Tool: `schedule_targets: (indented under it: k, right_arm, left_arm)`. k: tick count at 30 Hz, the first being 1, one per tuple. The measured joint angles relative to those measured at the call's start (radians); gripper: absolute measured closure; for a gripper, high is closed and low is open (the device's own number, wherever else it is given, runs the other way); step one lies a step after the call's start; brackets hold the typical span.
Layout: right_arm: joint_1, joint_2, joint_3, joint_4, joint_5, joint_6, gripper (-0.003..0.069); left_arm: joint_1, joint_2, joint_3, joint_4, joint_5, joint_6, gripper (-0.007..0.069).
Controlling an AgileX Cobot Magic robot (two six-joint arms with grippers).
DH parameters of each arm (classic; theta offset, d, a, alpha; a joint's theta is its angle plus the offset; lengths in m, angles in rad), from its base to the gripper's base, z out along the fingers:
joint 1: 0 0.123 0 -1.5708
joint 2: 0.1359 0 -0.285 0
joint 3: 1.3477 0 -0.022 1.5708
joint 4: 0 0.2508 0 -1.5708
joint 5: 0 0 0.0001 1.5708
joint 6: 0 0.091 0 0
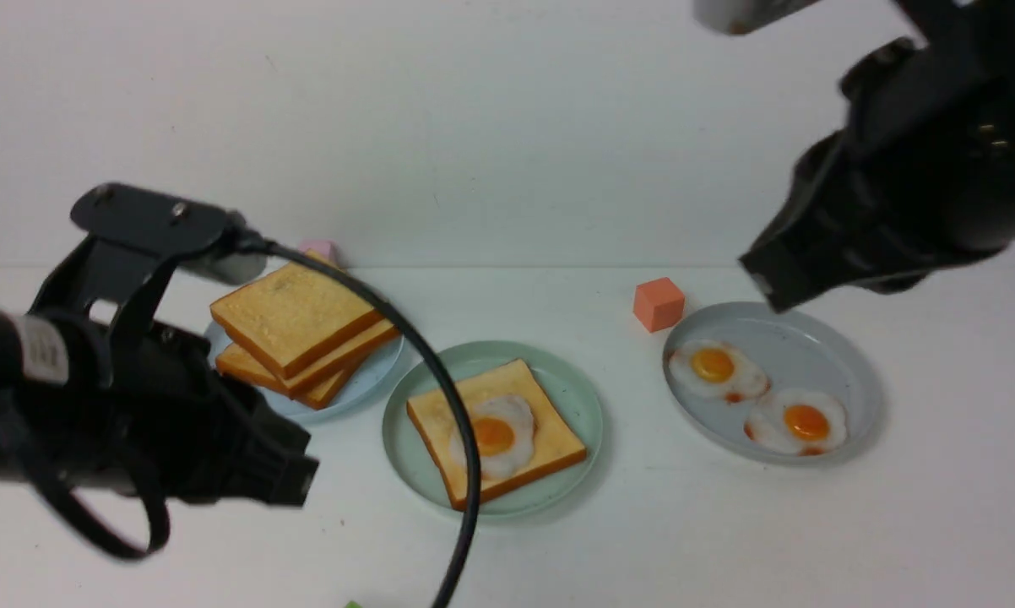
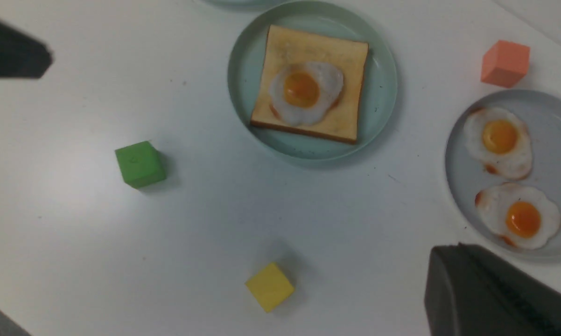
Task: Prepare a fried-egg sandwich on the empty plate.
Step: Use the left arm to grab a slice of bread
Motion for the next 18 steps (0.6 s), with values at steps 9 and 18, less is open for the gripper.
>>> schedule_targets:
  k: [9, 18]
  right_arm:
    - [0.0, -0.318, 0.252, 0.017, 0.008, 0.03, 0.0666]
    - [0.0, -0.477, 0.361, 0.017, -0.059, 0.033, 0.0662]
  left_arm:
    - [0.231, 0.306, -0.241, -0.166, 0.048, 0.241, 0.0638]
    - [0.239, 0.612, -0.48, -0.06, 0.024, 0.253, 0.0638]
